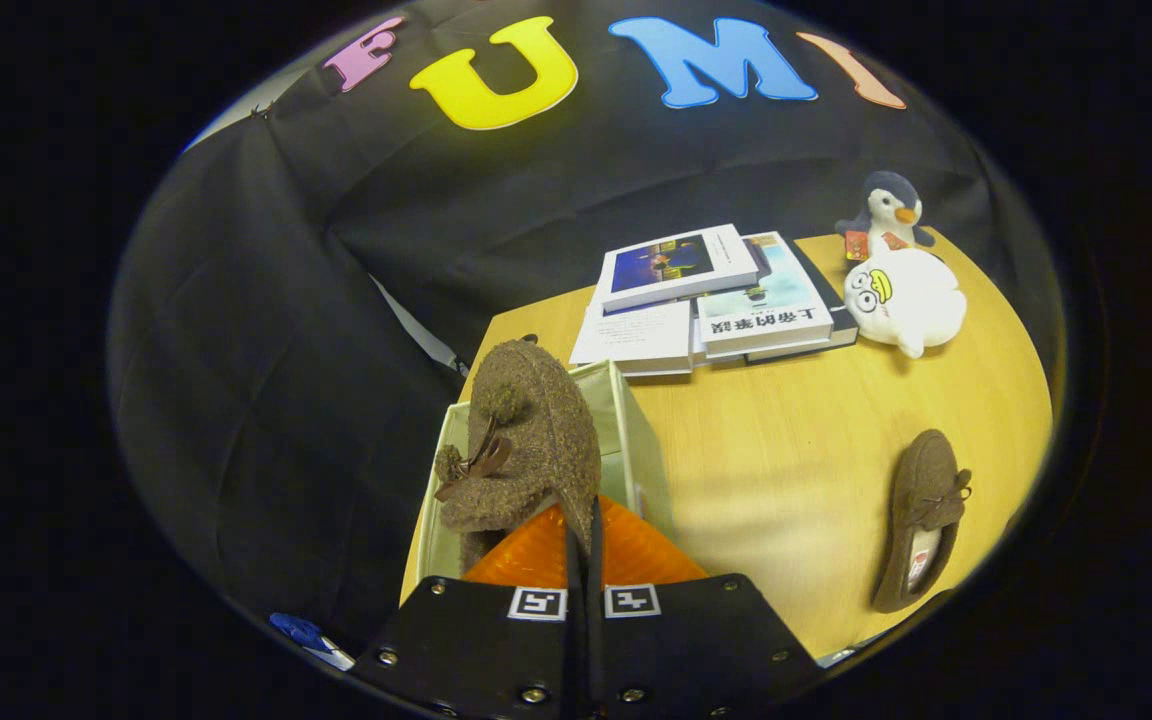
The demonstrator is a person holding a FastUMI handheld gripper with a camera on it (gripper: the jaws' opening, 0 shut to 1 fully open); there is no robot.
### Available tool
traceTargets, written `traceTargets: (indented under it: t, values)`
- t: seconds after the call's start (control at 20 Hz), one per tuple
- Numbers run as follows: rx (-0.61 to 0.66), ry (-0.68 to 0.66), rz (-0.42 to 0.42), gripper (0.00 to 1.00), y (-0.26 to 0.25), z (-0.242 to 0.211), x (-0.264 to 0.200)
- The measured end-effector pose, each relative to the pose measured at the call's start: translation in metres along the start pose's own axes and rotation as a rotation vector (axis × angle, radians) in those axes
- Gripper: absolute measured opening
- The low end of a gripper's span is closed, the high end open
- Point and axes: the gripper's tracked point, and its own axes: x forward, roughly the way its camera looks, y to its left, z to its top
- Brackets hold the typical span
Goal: Open the storage box then place both shoes into the box .Put the left shoe in first, then the right shoe, with the right side of both shoes facing outward in a uniform manner.
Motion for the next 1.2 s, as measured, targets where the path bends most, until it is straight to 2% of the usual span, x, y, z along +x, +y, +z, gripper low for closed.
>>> traceTargets:
  t: [0.55, 0.9, 1.05, 1.15, 1.2]
  values:
    - [0.009, 0.141, -0.025, 0.0, 0.033, -0.05, 0.08]
    - [-0.006, 0.237, -0.037, 0.0, 0.048, -0.08, 0.107]
    - [-0.035, 0.254, 0.016, 0.03, 0.058, -0.084, 0.102]
    - [-0.043, 0.255, 0.083, 0.27, 0.066, -0.085, 0.101]
    - [-0.041, 0.251, 0.117, 0.48, 0.072, -0.083, 0.097]
